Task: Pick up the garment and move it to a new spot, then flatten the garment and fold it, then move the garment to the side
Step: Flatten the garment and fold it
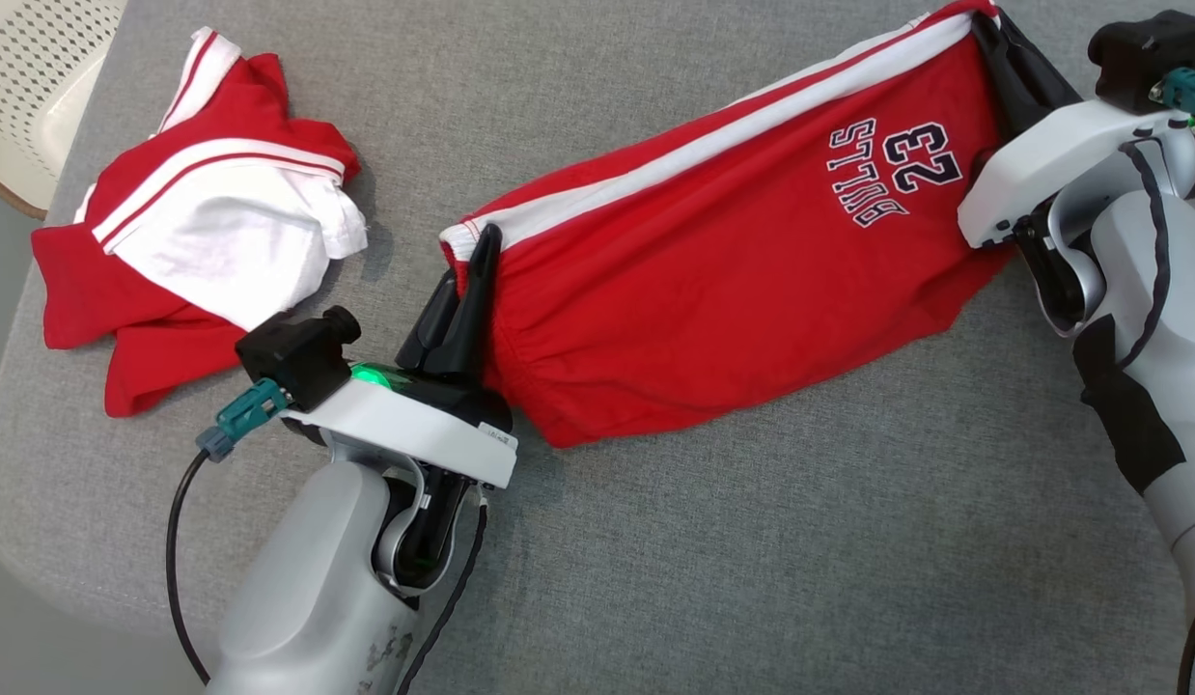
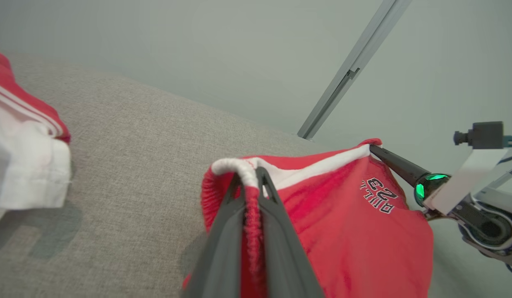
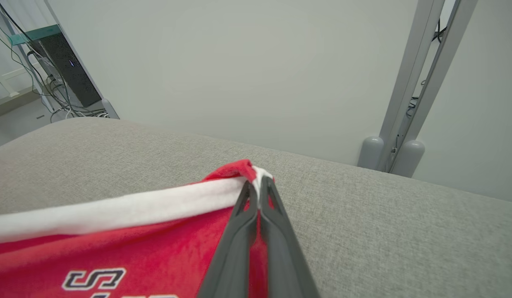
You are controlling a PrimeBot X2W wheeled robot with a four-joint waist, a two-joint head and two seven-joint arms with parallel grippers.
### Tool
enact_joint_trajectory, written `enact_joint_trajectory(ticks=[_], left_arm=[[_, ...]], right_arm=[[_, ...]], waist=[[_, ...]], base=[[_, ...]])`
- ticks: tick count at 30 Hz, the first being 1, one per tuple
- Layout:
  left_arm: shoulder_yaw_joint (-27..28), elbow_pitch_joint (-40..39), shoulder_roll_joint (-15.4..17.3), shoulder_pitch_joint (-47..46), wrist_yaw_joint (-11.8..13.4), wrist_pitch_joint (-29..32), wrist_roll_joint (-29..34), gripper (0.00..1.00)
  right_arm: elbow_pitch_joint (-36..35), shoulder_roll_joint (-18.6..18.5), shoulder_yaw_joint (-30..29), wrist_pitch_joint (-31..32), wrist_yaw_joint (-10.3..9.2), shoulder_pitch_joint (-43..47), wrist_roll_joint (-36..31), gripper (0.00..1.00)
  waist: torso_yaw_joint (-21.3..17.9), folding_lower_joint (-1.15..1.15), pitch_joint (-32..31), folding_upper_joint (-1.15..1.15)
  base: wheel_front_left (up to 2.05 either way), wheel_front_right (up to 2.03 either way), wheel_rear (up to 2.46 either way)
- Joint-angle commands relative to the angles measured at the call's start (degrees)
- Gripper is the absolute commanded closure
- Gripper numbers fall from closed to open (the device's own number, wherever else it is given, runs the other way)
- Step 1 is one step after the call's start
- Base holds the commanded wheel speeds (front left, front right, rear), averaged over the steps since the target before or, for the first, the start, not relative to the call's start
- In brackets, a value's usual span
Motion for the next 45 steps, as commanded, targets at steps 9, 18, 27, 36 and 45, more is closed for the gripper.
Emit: enact_joint_trajectory(ticks=[9,18,27,36,45], left_arm=[[0.46,0.00,0.24,-1.58,2.98,-0.10,1.69,0.00],[1.46,-1.40,0.26,1.61,5.82,-0.10,5.08,0.00],[-0.34,-0.60,0.24,4.27,5.71,-0.09,5.60,0.00],[-0.80,0.61,0.24,6.04,6.64,-0.09,7.02,0.00],[0.41,1.93,0.25,7.50,7.51,-0.10,8.05,0.00]], right_arm=[[-2.81,0.18,-2.72,0.02,0.01,0.42,-1.58,0.00],[-5.77,-0.45,-3.49,0.02,0.01,5.22,0.65,0.00],[-1.31,-0.68,1.68,0.93,0.01,7.97,6.20,0.00],[4.04,-0.11,8.39,6.68,0.01,9.37,11.56,1.00],[5.18,0.39,7.15,1.33,0.00,10.48,14.42,1.00]], waist=[[-0.45,0.00,1.25,0.00],[-1.43,0.00,-0.90,0.00],[-2.01,0.00,-2.48,0.00],[-1.11,0.00,-4.76,0.00],[-3.05,0.00,-7.67,0.00]], base=[[0.00,0.00,0.00],[0.00,0.00,0.00],[0.00,0.00,0.00],[0.00,0.00,0.00],[0.00,0.00,0.00]])
